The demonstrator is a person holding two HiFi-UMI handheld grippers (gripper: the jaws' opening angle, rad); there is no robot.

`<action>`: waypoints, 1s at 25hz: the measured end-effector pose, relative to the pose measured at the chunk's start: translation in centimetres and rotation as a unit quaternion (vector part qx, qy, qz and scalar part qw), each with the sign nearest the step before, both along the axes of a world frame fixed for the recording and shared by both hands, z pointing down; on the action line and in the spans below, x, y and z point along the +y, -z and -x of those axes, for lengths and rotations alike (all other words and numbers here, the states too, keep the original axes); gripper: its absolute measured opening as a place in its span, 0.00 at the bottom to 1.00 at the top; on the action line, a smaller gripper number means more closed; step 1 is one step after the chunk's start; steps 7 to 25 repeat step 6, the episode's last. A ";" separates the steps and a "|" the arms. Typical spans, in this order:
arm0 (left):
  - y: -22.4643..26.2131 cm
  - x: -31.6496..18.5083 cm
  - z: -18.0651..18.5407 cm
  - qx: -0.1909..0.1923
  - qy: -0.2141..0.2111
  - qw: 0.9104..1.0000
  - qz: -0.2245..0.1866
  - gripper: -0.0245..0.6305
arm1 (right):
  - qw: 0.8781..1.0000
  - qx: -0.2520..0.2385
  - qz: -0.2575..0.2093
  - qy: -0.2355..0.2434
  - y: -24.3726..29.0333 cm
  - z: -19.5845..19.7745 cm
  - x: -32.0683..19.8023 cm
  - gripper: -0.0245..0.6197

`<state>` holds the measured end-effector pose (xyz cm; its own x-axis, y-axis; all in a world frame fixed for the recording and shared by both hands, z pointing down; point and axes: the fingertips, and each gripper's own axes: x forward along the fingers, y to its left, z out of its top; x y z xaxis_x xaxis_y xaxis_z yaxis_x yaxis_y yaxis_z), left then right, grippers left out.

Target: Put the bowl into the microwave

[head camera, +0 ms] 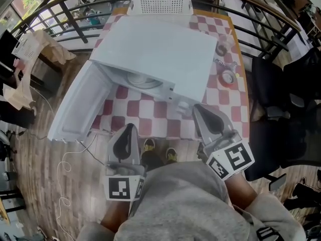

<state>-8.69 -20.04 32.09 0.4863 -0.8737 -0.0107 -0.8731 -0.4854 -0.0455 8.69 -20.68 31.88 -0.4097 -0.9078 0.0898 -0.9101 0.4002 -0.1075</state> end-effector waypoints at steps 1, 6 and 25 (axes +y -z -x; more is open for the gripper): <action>0.0 0.0 -0.1 0.000 -0.001 1.000 0.002 0.05 | 1.000 0.000 -0.001 -0.001 0.1 -0.1 0.0 0.03; 0.1 0.1 -0.3 0.007 -0.004 1.000 0.011 0.05 | 1.000 0.003 -0.009 -0.009 1.0 -1.0 0.0 0.03; 0.1 0.1 -0.3 0.007 -0.004 1.000 0.011 0.05 | 1.000 0.003 -0.009 -0.009 1.0 -1.0 0.0 0.03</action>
